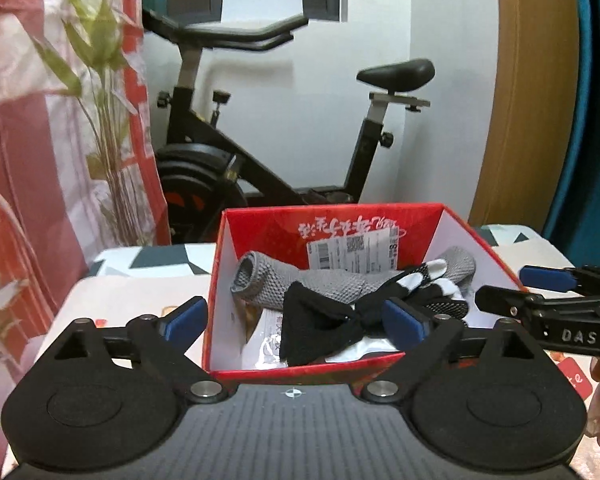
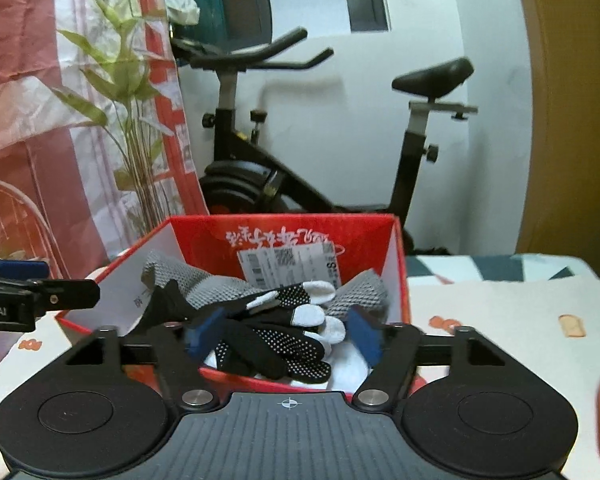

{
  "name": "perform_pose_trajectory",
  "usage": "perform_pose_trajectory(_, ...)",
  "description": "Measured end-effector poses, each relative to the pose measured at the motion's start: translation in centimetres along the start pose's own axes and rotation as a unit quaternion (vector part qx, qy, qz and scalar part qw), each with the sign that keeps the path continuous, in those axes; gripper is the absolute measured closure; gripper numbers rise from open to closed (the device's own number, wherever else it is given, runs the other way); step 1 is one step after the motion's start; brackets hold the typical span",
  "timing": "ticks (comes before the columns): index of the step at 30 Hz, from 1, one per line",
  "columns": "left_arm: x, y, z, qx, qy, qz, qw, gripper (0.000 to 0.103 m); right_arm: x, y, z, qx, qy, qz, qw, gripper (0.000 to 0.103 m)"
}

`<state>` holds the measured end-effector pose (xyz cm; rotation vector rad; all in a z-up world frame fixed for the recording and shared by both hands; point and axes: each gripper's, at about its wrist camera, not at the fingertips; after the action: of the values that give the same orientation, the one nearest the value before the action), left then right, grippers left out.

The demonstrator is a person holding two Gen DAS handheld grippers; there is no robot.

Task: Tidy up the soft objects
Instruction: 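Lower the gloves into the red box and open both grippers, then withdraw both grippers and move to the green fabric sachet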

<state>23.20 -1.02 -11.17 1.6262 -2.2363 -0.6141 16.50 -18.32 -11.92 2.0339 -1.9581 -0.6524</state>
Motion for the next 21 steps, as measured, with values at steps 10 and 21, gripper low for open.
perform_pose_trajectory(10,1.0,6.1,0.5,0.029,0.027,-0.021,0.9990,0.000,-0.5,7.2,-0.1,0.051,0.000,-0.001,0.999,0.000)
perform_pose_trajectory(21,2.1,12.2,2.8,0.068,0.062,-0.064,0.9936,0.000,-2.1,12.8,2.0,0.083,0.007,0.010,0.996,0.000)
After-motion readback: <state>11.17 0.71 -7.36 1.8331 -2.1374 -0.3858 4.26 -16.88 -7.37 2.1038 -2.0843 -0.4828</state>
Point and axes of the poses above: each gripper's, at about its wrist camera, not at the fingertips, and y roughly against the way its jaws point, x to its right, z to its underside, and after that the axes turned 2 degrees about y, right-handed
